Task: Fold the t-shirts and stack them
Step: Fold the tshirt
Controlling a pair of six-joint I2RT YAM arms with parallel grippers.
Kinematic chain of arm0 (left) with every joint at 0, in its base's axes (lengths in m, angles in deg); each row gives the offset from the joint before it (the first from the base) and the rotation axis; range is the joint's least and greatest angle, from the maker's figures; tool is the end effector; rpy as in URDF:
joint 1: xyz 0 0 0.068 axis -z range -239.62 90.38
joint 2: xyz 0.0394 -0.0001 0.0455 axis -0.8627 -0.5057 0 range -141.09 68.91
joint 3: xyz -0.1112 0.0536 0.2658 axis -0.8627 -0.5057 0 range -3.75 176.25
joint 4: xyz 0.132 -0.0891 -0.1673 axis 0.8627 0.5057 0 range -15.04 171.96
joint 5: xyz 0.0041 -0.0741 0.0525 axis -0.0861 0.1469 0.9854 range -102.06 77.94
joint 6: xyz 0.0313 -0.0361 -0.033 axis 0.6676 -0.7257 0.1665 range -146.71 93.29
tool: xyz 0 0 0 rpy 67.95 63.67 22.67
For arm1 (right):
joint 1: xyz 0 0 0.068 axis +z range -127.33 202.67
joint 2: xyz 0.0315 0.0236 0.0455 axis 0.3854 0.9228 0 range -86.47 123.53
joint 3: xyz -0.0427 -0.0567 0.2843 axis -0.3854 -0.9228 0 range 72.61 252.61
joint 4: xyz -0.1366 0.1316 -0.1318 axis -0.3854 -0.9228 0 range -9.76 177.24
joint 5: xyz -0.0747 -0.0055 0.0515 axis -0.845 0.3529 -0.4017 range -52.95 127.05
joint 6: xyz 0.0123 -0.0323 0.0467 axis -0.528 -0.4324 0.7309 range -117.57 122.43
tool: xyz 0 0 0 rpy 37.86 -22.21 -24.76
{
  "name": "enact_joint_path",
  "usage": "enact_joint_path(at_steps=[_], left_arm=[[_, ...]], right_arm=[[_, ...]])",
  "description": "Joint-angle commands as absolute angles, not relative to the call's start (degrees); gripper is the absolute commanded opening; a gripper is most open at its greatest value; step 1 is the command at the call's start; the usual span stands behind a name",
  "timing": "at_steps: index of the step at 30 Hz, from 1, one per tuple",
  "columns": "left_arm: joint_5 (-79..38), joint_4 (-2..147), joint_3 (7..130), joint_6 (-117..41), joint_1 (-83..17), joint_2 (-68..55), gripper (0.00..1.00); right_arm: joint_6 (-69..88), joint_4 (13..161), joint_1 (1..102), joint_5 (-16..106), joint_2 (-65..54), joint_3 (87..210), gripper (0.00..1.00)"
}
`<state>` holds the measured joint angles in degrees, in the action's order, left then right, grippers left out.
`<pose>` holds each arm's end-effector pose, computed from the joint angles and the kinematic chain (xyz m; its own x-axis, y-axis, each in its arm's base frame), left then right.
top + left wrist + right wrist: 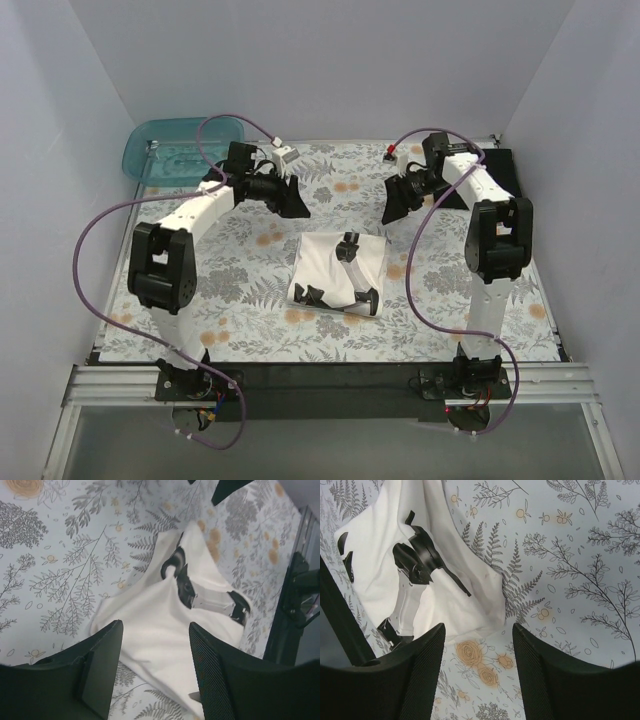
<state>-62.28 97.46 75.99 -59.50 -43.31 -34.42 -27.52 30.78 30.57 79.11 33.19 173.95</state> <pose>0.3499 -0.1357 0.2883 -0.9556 -0.0814 -0.2832 0.2067 0.5001 -0.8409 0.4010 0.0839 0.2501 -0.6902 -0.4700 -0.5503 -0.7166 0.5499 0.4291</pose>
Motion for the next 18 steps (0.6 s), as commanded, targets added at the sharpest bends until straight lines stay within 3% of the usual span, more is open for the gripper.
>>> enact_joint_path(at_steps=[1,8,18], left_arm=[[-67.52,112.31,80.44,-44.30,-43.62,-40.84,0.54],[-68.84,116.87,87.91,-38.58,-44.33,-50.08,0.55],[-70.60,117.94,92.66,-38.40,-44.33,-56.77,0.57]], right_arm=[[-28.59,32.84,31.72,78.80,32.98,173.16,0.65],[-32.20,33.01,33.57,76.69,32.97,169.81,0.74],[-35.27,32.84,34.18,77.39,33.94,166.56,0.70]])
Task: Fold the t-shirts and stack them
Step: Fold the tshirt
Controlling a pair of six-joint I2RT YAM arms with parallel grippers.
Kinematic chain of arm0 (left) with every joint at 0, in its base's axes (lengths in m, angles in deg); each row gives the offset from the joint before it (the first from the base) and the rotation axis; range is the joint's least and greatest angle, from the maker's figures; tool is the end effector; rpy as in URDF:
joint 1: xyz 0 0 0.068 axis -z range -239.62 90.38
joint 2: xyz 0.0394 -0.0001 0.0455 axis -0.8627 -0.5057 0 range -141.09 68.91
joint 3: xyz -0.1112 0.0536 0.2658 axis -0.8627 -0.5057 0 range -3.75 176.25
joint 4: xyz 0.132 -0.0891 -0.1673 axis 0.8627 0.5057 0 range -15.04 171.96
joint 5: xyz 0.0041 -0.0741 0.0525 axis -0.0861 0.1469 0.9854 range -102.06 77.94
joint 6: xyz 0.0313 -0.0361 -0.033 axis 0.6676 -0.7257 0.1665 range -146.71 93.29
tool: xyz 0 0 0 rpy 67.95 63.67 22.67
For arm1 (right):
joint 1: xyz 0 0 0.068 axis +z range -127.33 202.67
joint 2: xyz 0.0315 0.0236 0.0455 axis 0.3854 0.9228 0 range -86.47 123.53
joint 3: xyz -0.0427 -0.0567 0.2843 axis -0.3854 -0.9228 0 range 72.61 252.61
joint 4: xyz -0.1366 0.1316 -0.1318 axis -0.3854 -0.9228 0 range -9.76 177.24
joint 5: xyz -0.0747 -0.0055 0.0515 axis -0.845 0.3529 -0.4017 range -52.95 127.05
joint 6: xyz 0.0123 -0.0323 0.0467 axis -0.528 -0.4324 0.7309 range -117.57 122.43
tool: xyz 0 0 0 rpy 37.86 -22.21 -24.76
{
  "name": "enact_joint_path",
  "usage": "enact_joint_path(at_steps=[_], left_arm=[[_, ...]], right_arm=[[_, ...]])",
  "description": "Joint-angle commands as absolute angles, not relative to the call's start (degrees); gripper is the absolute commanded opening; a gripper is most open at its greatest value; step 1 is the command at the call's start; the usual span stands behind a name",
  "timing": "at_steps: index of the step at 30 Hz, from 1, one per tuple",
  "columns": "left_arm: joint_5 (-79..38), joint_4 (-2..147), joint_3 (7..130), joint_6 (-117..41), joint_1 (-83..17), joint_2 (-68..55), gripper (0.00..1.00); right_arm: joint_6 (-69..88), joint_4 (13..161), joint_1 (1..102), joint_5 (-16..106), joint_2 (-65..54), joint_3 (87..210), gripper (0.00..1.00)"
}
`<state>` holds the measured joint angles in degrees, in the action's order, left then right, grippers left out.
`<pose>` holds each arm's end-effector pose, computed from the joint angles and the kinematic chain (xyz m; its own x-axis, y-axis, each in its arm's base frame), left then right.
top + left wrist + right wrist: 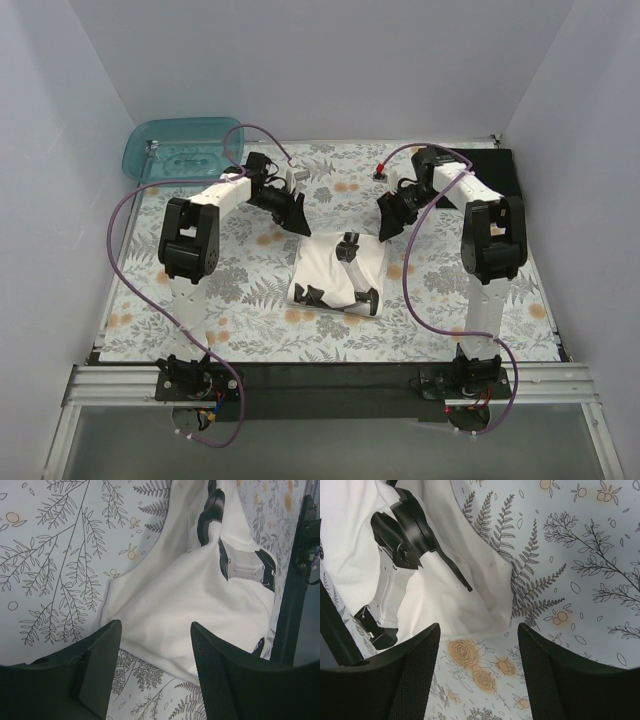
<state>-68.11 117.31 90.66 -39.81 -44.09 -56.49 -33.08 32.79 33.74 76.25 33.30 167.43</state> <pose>0.4009 -0.1472 0.1948 -0.9848 0.1424 -0.0991 0.1597 0.5203 -0.8389 0.3861 0.1024 0.2212 -0.6325 -0.5824 -0.5107 -0.7743 0.4912 0.3989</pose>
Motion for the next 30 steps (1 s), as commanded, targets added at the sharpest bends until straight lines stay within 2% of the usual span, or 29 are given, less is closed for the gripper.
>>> enact_joint_path(at_steps=[1,13,17,18,23,26,28,29,30], left_arm=[[-70.60,117.68,92.66,-39.01,-44.33,-56.95,0.57],[-71.04,116.97,93.10,-40.24,-44.33,-60.02,0.57],[-71.30,117.23,93.01,-40.33,-44.33,-60.03,0.52],[-71.30,117.23,92.84,-39.98,-44.33,-59.59,0.51],[-71.91,117.93,92.49,-39.46,-44.33,-58.27,0.38],[-72.09,118.81,92.93,-38.66,-44.33,-57.83,0.24],[-71.92,119.17,93.10,-38.40,-44.42,-57.57,0.19],[-71.92,119.34,93.19,-38.31,-44.33,-57.22,0.11],[-71.57,119.34,93.19,-38.22,-44.33,-56.95,0.06]], right_arm=[[-35.36,32.93,34.27,77.48,34.03,166.30,0.69],[-35.63,32.66,34.80,79.06,34.82,165.33,0.64],[-35.63,32.58,34.80,79.41,34.82,165.24,0.57],[-35.63,32.57,34.88,79.32,34.56,165.33,0.52],[-35.28,32.66,34.88,79.50,33.24,165.51,0.42],[-34.92,32.49,34.88,79.59,31.66,165.51,0.37],[-34.75,32.57,34.88,79.50,31.05,165.33,0.28],[-34.57,32.49,34.88,79.41,30.78,165.07,0.26],[-34.48,32.49,34.88,79.32,30.34,165.07,0.19]])
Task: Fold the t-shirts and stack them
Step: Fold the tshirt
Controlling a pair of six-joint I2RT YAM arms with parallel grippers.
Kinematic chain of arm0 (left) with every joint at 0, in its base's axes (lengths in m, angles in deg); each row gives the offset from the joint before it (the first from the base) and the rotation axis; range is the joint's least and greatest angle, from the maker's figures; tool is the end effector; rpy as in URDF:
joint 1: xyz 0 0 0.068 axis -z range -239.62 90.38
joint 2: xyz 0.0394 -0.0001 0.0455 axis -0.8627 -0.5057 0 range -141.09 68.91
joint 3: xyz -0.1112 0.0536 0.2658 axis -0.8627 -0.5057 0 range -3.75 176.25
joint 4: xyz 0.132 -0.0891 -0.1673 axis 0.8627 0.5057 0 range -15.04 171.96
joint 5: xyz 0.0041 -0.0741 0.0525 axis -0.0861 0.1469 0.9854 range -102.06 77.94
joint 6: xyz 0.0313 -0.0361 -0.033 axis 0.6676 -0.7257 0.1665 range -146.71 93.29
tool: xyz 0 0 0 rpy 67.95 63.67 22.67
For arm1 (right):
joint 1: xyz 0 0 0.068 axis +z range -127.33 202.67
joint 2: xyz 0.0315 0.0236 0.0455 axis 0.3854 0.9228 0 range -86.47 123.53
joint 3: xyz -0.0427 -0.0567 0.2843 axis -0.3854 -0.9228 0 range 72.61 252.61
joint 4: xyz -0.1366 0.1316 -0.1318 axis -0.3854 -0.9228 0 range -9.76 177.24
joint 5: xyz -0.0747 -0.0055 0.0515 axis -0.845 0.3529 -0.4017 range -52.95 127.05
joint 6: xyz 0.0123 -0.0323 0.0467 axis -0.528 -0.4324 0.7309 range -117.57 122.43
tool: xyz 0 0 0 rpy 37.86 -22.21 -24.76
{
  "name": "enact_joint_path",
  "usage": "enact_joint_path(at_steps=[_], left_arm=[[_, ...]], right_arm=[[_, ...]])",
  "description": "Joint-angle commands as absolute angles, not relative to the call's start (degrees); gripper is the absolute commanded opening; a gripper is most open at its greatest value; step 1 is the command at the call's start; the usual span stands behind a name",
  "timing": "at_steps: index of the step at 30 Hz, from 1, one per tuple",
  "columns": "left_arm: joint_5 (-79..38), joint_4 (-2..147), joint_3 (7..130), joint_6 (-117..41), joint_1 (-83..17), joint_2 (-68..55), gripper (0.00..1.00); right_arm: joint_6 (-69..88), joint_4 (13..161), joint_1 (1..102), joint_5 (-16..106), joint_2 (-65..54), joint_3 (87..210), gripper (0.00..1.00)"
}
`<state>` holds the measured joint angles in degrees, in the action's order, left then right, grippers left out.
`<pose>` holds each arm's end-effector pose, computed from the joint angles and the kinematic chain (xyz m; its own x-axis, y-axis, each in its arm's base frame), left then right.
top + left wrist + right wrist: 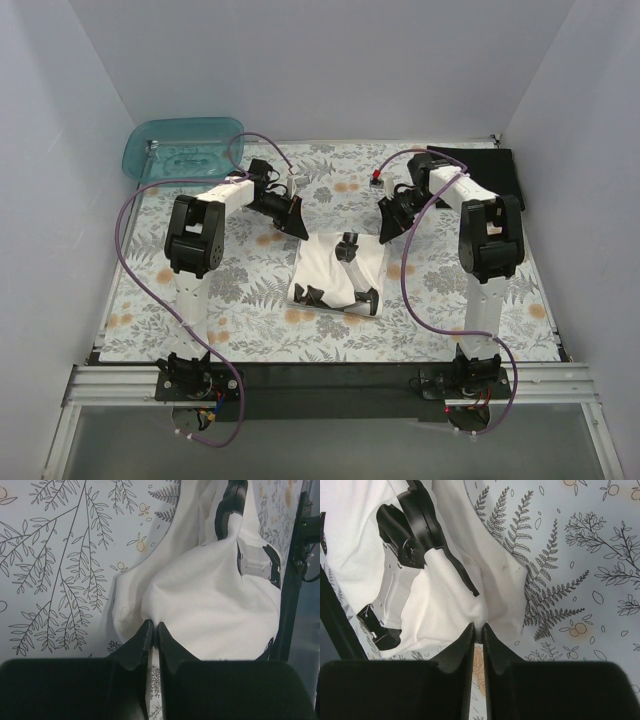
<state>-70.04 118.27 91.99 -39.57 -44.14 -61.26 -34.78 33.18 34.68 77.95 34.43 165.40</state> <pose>0.4080 -0.1496 0.1668 -0.9882 0.1513 -0.0226 0.0976 0.5095 -0.8549 0.3816 0.1091 0.2064 -0.6238 -0.6000 -0.5008 -0.7808 0.4493 0.4343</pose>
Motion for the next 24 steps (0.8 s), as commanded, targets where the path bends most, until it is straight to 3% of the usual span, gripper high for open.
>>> enact_joint_path(at_steps=[1,3,12,24], left_arm=[[-71.39,119.26,93.02,-38.31,-44.33,-56.69,0.01],[-70.69,119.08,92.67,-38.57,-44.42,-55.81,0.00],[-66.38,118.64,91.09,-37.17,-46.26,-51.06,0.00],[-63.57,112.31,92.39,-41.12,-47.67,-55.54,0.00]], right_arm=[[-34.48,32.31,34.88,79.23,30.17,164.81,0.15],[-34.31,32.22,34.80,78.62,29.37,164.19,0.02],[-35.45,31.52,33.13,74.58,25.33,161.90,0.01],[-33.17,31.70,30.75,71.76,34.89,170.94,0.01]])
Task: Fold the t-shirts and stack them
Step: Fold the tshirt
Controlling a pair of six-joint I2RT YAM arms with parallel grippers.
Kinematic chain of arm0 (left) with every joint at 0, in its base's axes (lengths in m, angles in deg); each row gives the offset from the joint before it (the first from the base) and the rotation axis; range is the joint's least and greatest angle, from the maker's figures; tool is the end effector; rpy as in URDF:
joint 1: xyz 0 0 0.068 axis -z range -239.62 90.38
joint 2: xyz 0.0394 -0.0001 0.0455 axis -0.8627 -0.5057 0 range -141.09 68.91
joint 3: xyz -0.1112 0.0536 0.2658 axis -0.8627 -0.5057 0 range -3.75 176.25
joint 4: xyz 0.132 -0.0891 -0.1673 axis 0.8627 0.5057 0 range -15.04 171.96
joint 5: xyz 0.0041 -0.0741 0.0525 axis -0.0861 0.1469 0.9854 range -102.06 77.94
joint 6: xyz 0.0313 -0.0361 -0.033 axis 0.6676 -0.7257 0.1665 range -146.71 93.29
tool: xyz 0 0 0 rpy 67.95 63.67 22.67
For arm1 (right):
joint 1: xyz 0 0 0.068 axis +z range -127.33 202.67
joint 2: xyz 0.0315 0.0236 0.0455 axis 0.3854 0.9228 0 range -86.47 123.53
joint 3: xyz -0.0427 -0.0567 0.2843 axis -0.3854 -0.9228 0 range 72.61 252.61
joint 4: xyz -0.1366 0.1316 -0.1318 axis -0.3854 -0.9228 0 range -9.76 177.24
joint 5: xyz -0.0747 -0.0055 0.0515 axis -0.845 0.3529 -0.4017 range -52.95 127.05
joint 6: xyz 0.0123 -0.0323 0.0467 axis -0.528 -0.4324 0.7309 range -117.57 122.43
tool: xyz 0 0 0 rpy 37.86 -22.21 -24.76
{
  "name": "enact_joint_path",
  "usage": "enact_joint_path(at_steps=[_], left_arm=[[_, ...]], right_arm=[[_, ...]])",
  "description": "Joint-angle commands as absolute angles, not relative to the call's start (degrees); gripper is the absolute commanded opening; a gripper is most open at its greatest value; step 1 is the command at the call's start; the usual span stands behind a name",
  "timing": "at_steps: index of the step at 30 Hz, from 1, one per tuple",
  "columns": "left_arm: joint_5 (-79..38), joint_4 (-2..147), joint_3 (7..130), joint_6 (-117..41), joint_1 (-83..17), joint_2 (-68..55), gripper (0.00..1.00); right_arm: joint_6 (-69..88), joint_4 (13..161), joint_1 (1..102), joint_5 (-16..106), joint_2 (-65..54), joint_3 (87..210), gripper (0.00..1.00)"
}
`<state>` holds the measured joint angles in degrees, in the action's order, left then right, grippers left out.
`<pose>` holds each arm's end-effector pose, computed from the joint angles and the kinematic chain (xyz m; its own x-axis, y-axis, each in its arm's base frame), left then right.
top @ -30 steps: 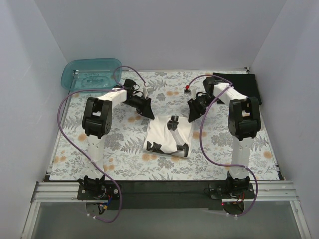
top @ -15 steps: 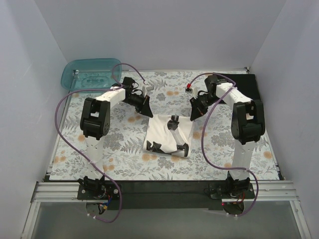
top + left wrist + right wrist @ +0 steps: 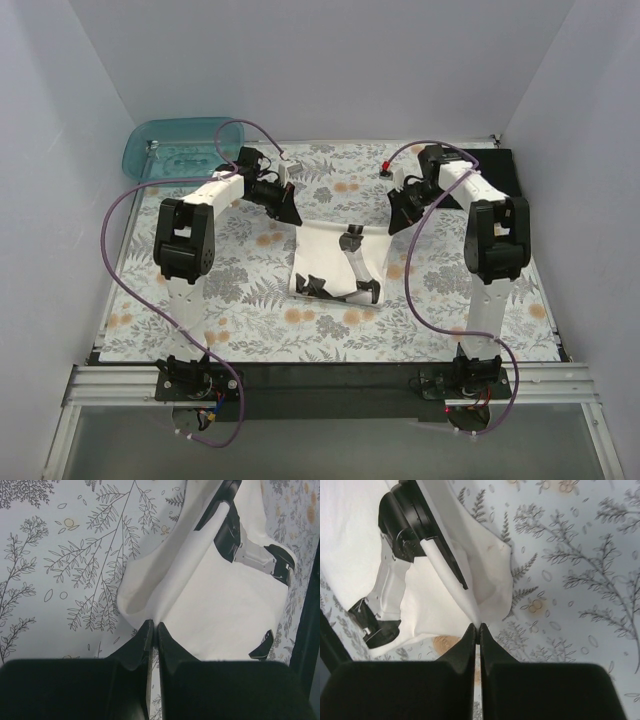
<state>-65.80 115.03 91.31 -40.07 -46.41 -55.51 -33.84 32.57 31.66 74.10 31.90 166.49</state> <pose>0.4110 -0.1309 0.2045 -0.9818 0.0902 -0.1674 0.1893 0.5468 -0.8156 0.3846 0.0863 0.2255 -0.6421 -0.5796 -0.5018 -0.7647 0.5304 0.3659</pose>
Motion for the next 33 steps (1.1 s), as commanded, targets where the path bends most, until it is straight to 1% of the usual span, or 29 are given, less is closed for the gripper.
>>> enact_joint_path(at_steps=[1,6,12,13,14,15,16,17,18,19,20,21,23,24,27,29,30,31,33], left_arm=[[-63.39,111.79,92.92,-41.56,-47.67,-56.15,0.00],[-62.52,110.12,96.00,-44.81,-47.67,-60.11,0.00],[-59.08,105.72,98.63,-51.13,-47.76,-61.52,0.00],[-59.08,105.98,99.16,-51.66,-47.76,-61.52,0.06],[-59.08,106.16,99.51,-52.28,-47.76,-60.65,0.26],[-59.26,106.16,98.91,-52.98,-47.84,-59.77,0.31],[-59.43,105.81,98.12,-54.21,-47.84,-58.72,0.34],[-59.26,105.55,97.24,-55.18,-47.84,-55.75,0.47],[-58.91,105.02,96.10,-56.32,-47.84,-53.98,0.52],[-59.52,104.76,93.65,-57.98,-48.02,-50.22,0.55],[-60.05,104.75,92.41,-58.95,-48.02,-48.18,0.59],[-62.05,104.41,90.49,-60.10,-48.02,-46.16,0.62],[-64.70,102.91,84.43,-65.10,-47.58,-40.62,0.66],[-66.80,102.39,82.23,-67.12,-47.15,-38.77,0.67],[-67.35,100.19,74.05,-75.56,-43.81,-33.41,0.69],[-70.33,97.48,67.13,-79.51,-41.26,-30.24,0.70],[-70.60,95.02,64.04,-84.93,-40.38,-29.10,0.71],[-71.99,89.60,61.40,-87.76,-38.81,-27.00,0.72],[-72.18,85.96,56.83,-92.25,-37.04,-26.02,0.73]], right_arm=[[-32.90,31.96,30.75,71.68,35.87,171.74,0.01],[-30.18,33.54,31.02,69.39,41.93,177.09,0.01],[-26.05,39.52,31.10,66.49,43.08,182.19,0.02],[-25.96,39.43,31.02,66.32,43.08,182.90,0.07],[-25.87,39.43,31.02,65.70,42.65,183.43,0.17],[-25.87,39.52,31.10,65.35,42.04,183.61,0.40],[-25.78,39.34,31.02,65.26,41.25,183.18,0.43],[-25.78,39.43,30.93,65.61,38.71,182.74,0.48],[-25.78,39.43,30.84,66.13,37.04,182.12,0.58],[-25.70,39.34,30.75,67.62,33.45,180.55,0.67],[-25.43,39.26,30.84,68.50,31.59,179.75,0.73],[-25.08,39.34,30.84,69.64,29.66,178.53,0.78],[-21.84,39.26,30.75,75.70,24.66,173.70,0.83],[-20.52,39.34,30.93,77.89,23.06,171.59,0.90],[-16.04,40.30,32.94,84.32,17.87,161.66,0.91],[-12.70,42.49,35.32,87.48,14.89,156.48,0.93],[-9.21,45.20,36.11,88.80,14.00,151.84,0.97],[-7.00,46.54,37.68,91.51,12.95,149.88,0.98],[-2.61,49.78,39.36,93.90,12.59,144.80,0.99]])
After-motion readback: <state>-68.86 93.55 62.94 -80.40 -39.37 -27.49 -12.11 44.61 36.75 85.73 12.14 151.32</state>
